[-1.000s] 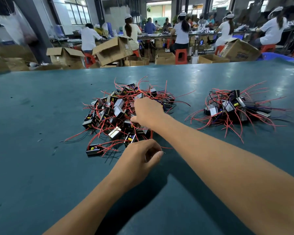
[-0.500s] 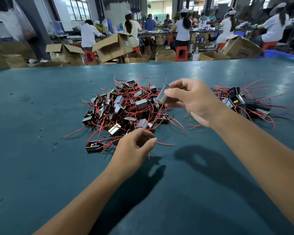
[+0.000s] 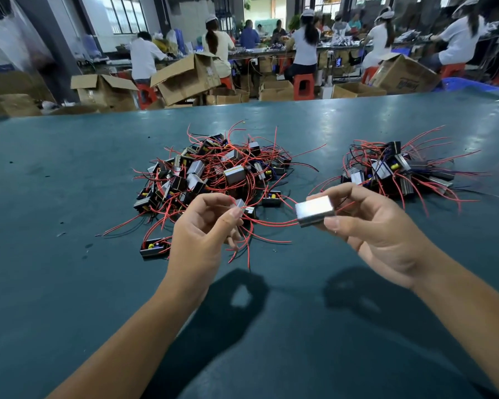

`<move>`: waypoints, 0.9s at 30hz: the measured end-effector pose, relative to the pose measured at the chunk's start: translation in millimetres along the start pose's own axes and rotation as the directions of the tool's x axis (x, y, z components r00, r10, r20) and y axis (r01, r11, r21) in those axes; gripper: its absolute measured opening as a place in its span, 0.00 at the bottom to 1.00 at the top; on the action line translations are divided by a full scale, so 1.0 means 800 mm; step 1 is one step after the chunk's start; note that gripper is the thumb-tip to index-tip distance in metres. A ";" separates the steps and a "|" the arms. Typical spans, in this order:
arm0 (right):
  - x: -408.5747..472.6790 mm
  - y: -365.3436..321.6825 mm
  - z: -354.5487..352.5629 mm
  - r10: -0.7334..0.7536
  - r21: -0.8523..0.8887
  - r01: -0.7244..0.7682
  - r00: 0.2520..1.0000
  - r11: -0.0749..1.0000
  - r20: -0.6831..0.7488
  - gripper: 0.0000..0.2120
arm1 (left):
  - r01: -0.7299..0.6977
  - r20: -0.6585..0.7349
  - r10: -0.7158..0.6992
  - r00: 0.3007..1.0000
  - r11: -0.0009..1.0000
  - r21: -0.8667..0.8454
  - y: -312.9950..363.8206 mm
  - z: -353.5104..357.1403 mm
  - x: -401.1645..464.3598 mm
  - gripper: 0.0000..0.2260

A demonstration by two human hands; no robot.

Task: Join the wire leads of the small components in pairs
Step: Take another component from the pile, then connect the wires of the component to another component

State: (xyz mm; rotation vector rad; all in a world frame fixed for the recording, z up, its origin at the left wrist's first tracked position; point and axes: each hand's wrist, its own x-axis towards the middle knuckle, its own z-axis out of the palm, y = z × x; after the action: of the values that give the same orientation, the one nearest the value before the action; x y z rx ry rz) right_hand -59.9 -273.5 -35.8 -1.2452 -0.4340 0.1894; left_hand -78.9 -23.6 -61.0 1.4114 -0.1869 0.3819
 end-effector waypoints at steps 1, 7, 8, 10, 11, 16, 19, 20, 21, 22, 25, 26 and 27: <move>0.000 -0.002 -0.003 -0.011 0.021 0.012 0.999 1.000 -0.036 0.16 | -0.026 0.014 0.025 1.000 1.000 0.012 0.002 0.000 -0.001 0.07; -0.002 -0.007 -0.003 0.045 -0.116 -0.071 0.975 0.991 -0.216 0.14 | -0.201 0.049 0.195 0.980 0.962 0.184 0.019 0.005 -0.013 0.08; -0.004 -0.005 -0.001 0.078 -0.156 -0.115 0.971 0.981 -0.226 0.13 | -0.222 0.044 0.218 0.975 0.947 0.231 0.022 0.005 -0.013 0.08; -0.007 0.003 0.004 0.166 -0.224 -0.221 0.956 0.949 -0.241 0.15 | -0.239 0.051 0.234 0.971 0.922 0.306 0.027 0.005 -0.012 0.07; -0.008 0.008 0.007 0.213 -0.251 -0.275 0.946 0.928 -0.245 0.16 | -0.242 0.064 0.235 0.970 0.911 0.334 0.029 0.004 -0.012 0.07; -0.017 0.033 0.020 0.395 -0.334 -0.445 0.894 0.831 -0.211 0.16 | -0.286 0.217 0.208 0.954 0.849 0.444 0.035 0.001 -0.013 0.06; -0.022 0.047 0.028 0.450 -0.363 -0.480 0.877 0.799 -0.167 0.16 | -0.305 0.464 -0.007 0.886 0.746 0.593 0.030 0.000 -0.015 0.07; -0.023 0.050 0.030 0.456 -0.376 -0.481 0.876 0.792 -0.158 0.16 | -0.303 0.519 -0.120 0.846 0.694 0.653 0.025 0.001 -0.016 0.09; -0.023 0.052 0.031 0.458 -0.388 -0.479 0.876 0.787 -0.154 0.16 | -0.290 0.547 -0.225 0.806 0.656 0.697 0.019 0.001 -0.017 0.10; -0.023 0.052 0.031 0.457 -0.397 -0.479 0.876 0.783 -0.155 0.17 | -0.254 0.552 -0.310 0.774 0.648 0.718 0.014 0.002 -0.019 0.11; -0.022 0.050 0.028 0.449 -0.424 -0.473 0.879 0.772 -0.162 0.17 | -0.057 0.526 -0.451 0.721 0.718 0.693 0.009 0.003 -0.022 0.07; -0.022 0.049 0.027 0.445 -0.440 -0.469 0.881 0.766 -0.162 0.17 | -0.006 0.522 -0.475 0.708 0.735 0.678 0.009 0.003 -0.021 0.06; -0.022 0.049 0.027 0.441 -0.458 -0.464 0.882 0.758 -0.164 0.17 | 0.038 0.521 -0.500 0.692 0.746 0.665 0.010 0.002 -0.021 0.05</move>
State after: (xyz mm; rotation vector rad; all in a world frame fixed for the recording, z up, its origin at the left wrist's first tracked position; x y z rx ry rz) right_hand -81.4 -249.1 -71.3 -1.8471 -0.1246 0.4883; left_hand -97.5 -27.0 -59.3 2.1678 -0.4589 -0.4241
